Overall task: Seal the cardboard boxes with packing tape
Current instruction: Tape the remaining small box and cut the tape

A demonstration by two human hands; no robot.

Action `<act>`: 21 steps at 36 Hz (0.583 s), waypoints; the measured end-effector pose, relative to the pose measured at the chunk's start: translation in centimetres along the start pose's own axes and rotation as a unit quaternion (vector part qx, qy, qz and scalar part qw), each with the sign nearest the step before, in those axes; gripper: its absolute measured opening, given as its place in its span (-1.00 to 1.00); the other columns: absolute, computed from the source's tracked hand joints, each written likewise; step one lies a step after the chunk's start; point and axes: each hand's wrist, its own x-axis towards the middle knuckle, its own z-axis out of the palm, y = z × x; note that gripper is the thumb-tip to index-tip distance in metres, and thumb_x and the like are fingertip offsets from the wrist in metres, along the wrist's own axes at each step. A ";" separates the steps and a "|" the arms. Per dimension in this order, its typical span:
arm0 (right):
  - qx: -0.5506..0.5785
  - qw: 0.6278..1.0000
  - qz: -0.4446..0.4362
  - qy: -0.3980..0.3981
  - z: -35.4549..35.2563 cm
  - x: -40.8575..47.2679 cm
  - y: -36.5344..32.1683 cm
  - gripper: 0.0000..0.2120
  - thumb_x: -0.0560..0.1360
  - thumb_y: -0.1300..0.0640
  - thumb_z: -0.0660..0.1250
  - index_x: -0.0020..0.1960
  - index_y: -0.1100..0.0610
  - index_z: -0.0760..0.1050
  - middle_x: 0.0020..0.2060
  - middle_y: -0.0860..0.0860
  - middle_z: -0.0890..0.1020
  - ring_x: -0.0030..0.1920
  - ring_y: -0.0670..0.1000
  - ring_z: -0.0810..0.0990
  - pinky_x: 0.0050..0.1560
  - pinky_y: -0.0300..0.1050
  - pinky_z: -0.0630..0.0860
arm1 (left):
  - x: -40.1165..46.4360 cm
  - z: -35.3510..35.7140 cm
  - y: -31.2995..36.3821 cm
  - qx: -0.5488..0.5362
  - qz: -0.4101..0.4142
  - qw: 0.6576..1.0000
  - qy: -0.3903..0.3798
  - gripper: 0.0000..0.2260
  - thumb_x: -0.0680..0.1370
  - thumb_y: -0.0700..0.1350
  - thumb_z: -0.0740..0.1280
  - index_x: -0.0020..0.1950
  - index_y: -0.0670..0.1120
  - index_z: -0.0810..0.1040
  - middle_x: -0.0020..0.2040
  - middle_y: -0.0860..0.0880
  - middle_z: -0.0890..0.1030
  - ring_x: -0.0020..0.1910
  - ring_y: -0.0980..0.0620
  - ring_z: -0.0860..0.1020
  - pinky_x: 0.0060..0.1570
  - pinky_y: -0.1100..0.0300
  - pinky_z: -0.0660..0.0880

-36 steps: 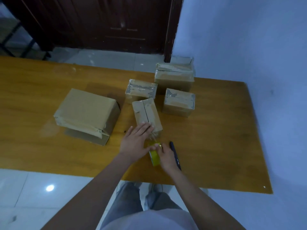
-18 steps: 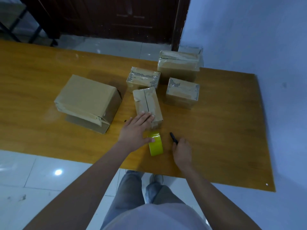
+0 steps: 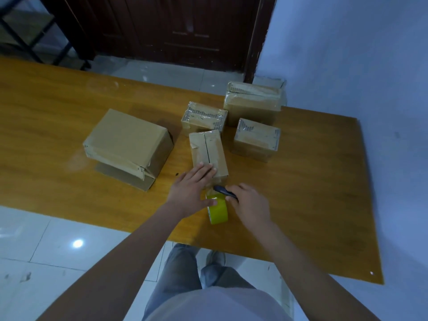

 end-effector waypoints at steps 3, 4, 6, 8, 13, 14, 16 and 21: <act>-0.006 1.000 0.009 -0.001 -0.3 0.3 -0.2 -0.68 0.59 0.00 0.19 0.33 -0.05 0.43 0.07 -0.01 0.52 0.10 0.03 0.50 -0.18 -0.18 0.35 | 0.0 0.1 -0.1 0.008 0.002 1.000 -0.002 -0.22 0.51 0.31 0.21 0.56 0.14 -0.16 0.56 0.18 -0.16 0.53 0.15 -0.24 0.50 -0.06 0.01; -0.006 1.000 0.016 -0.001 -0.2 0.4 -0.3 -0.68 0.59 0.00 0.19 0.33 -0.05 0.43 0.07 -0.01 0.52 0.10 0.03 0.50 -0.17 -0.17 0.36 | 0.0 0.0 -0.1 0.011 0.003 1.000 -0.001 -0.22 0.51 0.31 0.21 0.56 0.15 -0.17 0.56 0.19 -0.16 0.52 0.15 -0.24 0.50 -0.06 0.01; 0.004 1.000 0.030 0.004 0.0 0.5 -0.5 -0.69 0.59 0.01 0.19 0.31 -0.05 0.45 0.06 -0.01 0.53 0.10 0.04 0.50 -0.18 -0.17 0.36 | -0.1 0.0 -0.1 0.016 0.003 1.000 -0.001 -0.24 0.52 0.31 0.20 0.56 0.15 -0.17 0.56 0.19 -0.16 0.52 0.15 -0.24 0.50 -0.05 0.01; 0.017 0.999 0.044 0.010 0.2 0.6 -0.5 -0.71 0.59 0.01 0.20 0.29 -0.03 0.46 0.06 0.00 0.54 0.09 0.04 0.51 -0.15 -0.15 0.40 | -0.1 -0.1 0.0 0.017 0.003 1.000 -0.002 -0.25 0.53 0.29 0.20 0.56 0.15 -0.17 0.56 0.18 -0.16 0.53 0.15 -0.24 0.50 -0.06 0.01; 0.039 0.995 0.088 0.028 0.6 0.2 -0.6 -0.78 0.58 0.01 0.21 0.19 -0.01 0.49 -0.01 0.00 0.53 -0.01 0.03 0.53 -0.20 -0.13 0.44 | -0.1 -0.3 0.2 0.019 -0.003 1.000 -0.008 -0.24 0.52 0.29 0.21 0.56 0.14 -0.16 0.56 0.18 -0.16 0.52 0.15 -0.24 0.50 -0.07 0.01; 0.032 0.994 0.103 0.030 0.7 0.0 -0.3 -0.80 0.59 0.01 0.20 0.16 0.01 0.49 -0.03 0.00 0.53 -0.03 0.04 0.54 -0.24 -0.15 0.41 | -0.1 -0.3 0.2 0.019 -0.005 1.000 -0.012 -0.22 0.51 0.30 0.22 0.56 0.14 -0.17 0.56 0.19 -0.17 0.52 0.16 -0.25 0.50 -0.07 0.00; 0.022 0.988 0.151 0.030 0.9 -0.3 0.8 -0.82 0.60 0.02 0.18 0.12 0.04 0.48 -0.05 0.01 0.55 -0.07 0.05 0.56 -0.28 -0.16 0.36 | -0.1 -0.3 0.2 0.023 -0.009 1.000 -0.020 -0.19 0.49 0.33 0.22 0.56 0.14 -0.19 0.56 0.20 -0.20 0.52 0.16 -0.26 0.50 -0.06 -0.01; 0.048 0.971 0.233 0.007 2.7 -0.1 3.9 -0.83 0.59 0.03 0.21 0.07 0.08 0.49 -0.07 0.04 0.58 -0.13 0.06 0.58 -0.29 -0.14 0.43 | -0.1 -0.2 0.2 0.029 -0.012 0.999 -0.021 -0.18 0.48 0.35 0.20 0.55 0.14 -0.20 0.56 0.19 -0.21 0.51 0.16 -0.27 0.50 -0.05 -0.01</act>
